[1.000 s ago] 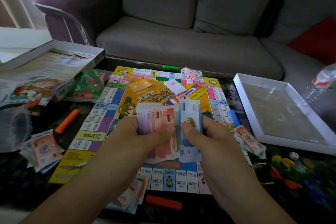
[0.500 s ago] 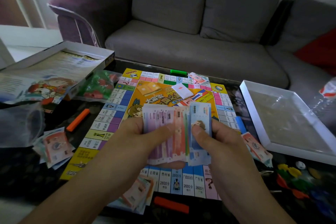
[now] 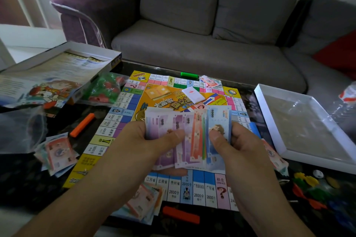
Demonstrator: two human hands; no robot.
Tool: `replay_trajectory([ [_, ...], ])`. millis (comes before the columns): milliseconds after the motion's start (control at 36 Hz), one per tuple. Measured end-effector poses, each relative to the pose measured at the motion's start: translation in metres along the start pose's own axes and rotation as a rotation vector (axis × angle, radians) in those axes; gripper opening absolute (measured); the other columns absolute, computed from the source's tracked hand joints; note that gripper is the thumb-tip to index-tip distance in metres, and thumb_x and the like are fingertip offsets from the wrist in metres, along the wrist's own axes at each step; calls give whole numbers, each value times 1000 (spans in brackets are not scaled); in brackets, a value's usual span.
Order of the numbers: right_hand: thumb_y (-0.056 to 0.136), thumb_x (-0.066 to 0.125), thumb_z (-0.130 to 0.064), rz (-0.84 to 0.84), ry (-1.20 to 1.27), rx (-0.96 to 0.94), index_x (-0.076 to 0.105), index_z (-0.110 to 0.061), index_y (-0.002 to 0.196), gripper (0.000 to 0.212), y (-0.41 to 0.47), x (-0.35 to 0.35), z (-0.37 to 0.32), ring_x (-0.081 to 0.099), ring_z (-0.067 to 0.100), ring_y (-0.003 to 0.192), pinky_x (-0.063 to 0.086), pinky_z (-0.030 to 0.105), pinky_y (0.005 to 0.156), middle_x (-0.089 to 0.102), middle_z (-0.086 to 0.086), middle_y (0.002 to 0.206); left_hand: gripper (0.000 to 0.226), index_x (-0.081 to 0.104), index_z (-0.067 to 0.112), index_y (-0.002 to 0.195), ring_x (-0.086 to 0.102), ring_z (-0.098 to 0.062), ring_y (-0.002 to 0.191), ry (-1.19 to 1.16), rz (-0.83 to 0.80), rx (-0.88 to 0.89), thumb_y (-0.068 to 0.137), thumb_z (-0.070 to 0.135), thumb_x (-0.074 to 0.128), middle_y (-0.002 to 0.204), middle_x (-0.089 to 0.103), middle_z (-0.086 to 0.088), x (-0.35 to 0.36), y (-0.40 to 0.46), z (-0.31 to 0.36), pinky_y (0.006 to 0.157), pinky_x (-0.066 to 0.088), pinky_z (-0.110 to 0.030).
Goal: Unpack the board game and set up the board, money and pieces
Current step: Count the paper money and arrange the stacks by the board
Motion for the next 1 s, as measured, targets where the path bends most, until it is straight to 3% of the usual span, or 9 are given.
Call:
replay_trajectory([
  [56,105,58,-30,1,-25,-11,72,-36,102,15,-1,0,-1,78,12,80,62,26,61,80,-9,90,18,79,8,105,79,-33,88,41,20,3,92,15,70,99,81,-13,-2,1,-1,69,66,-49],
  [167,104,59,-32,0,-80,-29,71,-41,102,15,-3,5,0,77,14,85,65,44,77,79,-8,94,13,83,14,96,79,-35,89,108,48,6,89,19,74,97,81,-12,-5,4,-7,85,62,-52],
  [333,104,60,-31,33,-52,5,73,-39,102,15,-4,5,0,78,16,84,65,44,76,79,-8,92,20,78,6,107,79,-35,88,-5,57,-4,89,12,74,99,80,-15,-3,3,-5,66,66,-47],
  [472,104,62,-26,44,10,75,75,-35,107,16,-5,6,1,78,17,81,64,39,68,80,-6,92,19,79,5,106,79,-36,88,-32,54,-8,89,10,73,99,80,-16,-6,3,-6,67,66,-47],
  [611,105,61,-26,14,33,124,77,-32,107,17,-8,11,3,79,25,88,63,53,82,81,-2,98,17,80,6,105,79,-36,89,-11,55,-33,89,13,75,99,80,-16,-12,3,-8,78,65,-53],
  [667,106,59,-26,12,1,107,75,-33,106,18,-9,12,2,79,22,85,64,52,81,81,-4,96,16,80,8,104,79,-36,91,5,31,-53,90,15,74,100,80,-16,-15,3,-7,83,63,-53],
  [778,106,60,-27,15,-44,80,74,-37,109,18,-10,18,2,79,18,84,63,46,75,81,-8,95,19,76,3,105,79,-34,88,45,4,-91,93,17,72,97,80,-16,-26,3,4,71,66,-44],
  [889,106,60,-30,10,-118,98,72,-36,110,14,-11,26,8,78,14,83,63,42,72,80,-10,95,14,73,3,101,80,-31,82,169,199,1,95,16,71,90,80,-13,-55,10,15,68,66,-48],
  [1000,105,61,-30,-177,-377,58,67,-33,103,7,-15,44,21,71,-3,80,54,16,58,74,-13,93,20,69,-1,110,80,-31,83,128,315,22,96,14,70,90,80,-14,-81,14,23,71,66,-50],
])
Point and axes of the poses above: each hand's wrist, its own y-axis towards the middle knuckle, its own x-axis out of the palm, z = x × y, the point moved 2 cm from there along y, towards the middle knuckle
